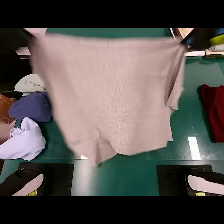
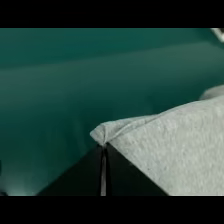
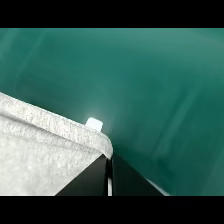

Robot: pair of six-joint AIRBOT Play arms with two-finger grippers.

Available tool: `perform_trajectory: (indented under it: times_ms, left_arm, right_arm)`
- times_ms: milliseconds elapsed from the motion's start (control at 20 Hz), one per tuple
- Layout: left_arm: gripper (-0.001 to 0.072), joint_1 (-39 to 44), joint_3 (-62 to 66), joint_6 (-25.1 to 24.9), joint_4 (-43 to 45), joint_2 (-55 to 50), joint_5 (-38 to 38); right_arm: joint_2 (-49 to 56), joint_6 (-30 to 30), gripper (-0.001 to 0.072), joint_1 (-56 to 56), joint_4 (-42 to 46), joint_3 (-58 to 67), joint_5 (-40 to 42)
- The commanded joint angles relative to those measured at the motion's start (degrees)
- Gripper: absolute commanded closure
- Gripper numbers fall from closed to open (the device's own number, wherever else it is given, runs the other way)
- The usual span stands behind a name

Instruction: Fold the shirts.

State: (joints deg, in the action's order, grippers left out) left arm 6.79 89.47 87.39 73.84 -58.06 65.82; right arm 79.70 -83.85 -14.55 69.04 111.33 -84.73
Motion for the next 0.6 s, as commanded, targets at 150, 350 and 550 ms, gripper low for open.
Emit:
perform_trajectory:
  times_ms: [150,350,550]
  left_arm:
    - [0.0687,-0.1,-13.4,-2.4,1.4,-20.6,-13.7]
    - [0.0559,-0.2,-9.2,-2.3,1.4,-26.3,-18.1]
    - [0.0207,-0.2,-3.3,-2.4,2.8,-26.0,-12.2]
  right_arm:
    - [19.6,-0.1,0.0699,0.0,-0.6,-5.8,3.4]
    - [25.9,-0.1,0.0697,0.1,-3.8,1.8,3.9]
    - [25.2,0.0,0.0403,1.0,-8.4,6.4,5.7]
